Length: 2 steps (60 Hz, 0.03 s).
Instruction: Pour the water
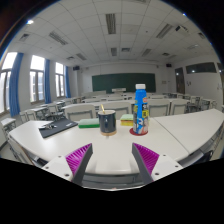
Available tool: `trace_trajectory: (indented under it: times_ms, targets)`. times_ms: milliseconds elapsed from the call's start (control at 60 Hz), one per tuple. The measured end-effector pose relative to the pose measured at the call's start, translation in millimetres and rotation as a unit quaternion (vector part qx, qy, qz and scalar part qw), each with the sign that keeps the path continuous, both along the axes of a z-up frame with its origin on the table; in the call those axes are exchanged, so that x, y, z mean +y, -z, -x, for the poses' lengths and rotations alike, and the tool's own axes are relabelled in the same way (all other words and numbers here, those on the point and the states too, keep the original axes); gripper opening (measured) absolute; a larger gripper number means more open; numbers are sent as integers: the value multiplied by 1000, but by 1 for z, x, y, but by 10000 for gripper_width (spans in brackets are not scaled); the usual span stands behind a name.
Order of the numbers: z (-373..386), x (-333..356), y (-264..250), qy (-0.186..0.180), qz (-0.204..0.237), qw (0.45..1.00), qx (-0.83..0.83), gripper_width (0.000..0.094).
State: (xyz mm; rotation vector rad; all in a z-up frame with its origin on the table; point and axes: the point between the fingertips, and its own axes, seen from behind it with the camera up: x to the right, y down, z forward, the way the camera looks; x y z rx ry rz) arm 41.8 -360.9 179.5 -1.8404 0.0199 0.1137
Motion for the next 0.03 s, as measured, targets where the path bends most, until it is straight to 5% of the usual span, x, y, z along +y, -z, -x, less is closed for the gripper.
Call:
trace_trajectory:
  times_ms: [33]
  targets:
    - [4, -2, 2, -2, 1, 1000, -2, 848]
